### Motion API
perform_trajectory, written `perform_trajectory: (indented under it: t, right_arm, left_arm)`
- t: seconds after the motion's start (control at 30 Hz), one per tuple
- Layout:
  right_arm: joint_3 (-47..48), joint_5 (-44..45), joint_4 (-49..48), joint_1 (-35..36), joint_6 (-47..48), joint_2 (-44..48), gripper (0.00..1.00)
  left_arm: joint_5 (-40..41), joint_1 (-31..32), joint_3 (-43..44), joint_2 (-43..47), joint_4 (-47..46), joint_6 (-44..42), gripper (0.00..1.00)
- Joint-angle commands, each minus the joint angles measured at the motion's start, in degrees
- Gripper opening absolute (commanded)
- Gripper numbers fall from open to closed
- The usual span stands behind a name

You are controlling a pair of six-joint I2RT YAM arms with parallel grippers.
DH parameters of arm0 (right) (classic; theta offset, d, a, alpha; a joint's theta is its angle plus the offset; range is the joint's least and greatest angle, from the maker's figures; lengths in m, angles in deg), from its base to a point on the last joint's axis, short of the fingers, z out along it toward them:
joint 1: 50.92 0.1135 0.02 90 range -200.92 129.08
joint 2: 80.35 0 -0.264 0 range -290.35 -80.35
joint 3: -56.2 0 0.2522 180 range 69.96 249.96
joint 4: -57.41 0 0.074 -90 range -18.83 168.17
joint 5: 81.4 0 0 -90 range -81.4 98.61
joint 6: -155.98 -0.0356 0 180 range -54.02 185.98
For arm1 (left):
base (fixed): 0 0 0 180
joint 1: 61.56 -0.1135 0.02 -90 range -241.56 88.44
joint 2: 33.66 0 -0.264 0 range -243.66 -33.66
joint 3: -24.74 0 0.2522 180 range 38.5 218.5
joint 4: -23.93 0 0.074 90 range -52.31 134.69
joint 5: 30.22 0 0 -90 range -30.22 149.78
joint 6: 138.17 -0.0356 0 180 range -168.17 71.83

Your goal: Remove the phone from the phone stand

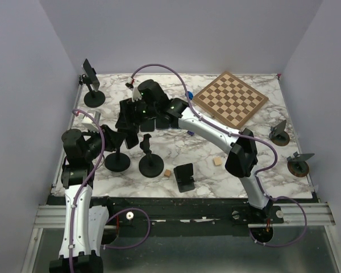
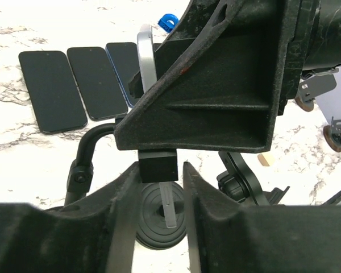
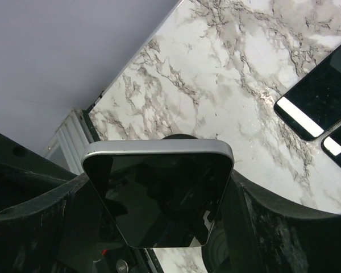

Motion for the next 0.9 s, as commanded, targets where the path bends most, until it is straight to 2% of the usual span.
perform_trajectory:
  t: [0.0,0.17,0.37,0.47,0.6,0.73,0.87]
  right_arm:
    - [3.0,1.5,-0.3,2.0,-0.3,-0.9,0.01]
    - [3.1,1.7,-0.2,2.1,-0.3,-0.9,0.01]
    - [3.1,2.1,0.0,2.6,0.1,-0.9,0.01]
    - [3.0,2.4,-0.1,2.9,0.6,-0.7,0.01]
    - [2.5,2.7,-0.1,3.0,2.2,-0.5,0.01]
    - [-0.2,3.5,-1.5,2.9,6.8,1.1,0.01]
    - [-1.1,-9.2,-4.6,0.8,11.1,1.4,0.01]
  left_arm:
    - [0.3,0.5,1.1,1.5,-0.9,-0.4,0.45]
    - [-0.2,0.5,1.1,1.8,-1.3,-0.3,0.54]
    - [0.8,0.6,0.9,3.0,-1.4,-0.5,0.53]
    - [1.5,0.5,0.9,3.1,-1.3,-0.5,0.46]
    - [1.1,0.5,0.6,3.5,-1.5,-1.1,0.28]
    - [0.0,0.5,0.2,3.9,-1.9,-1.4,0.01]
    - [-3.8,0.3,-1.3,5.2,-5.3,-0.1,0.0]
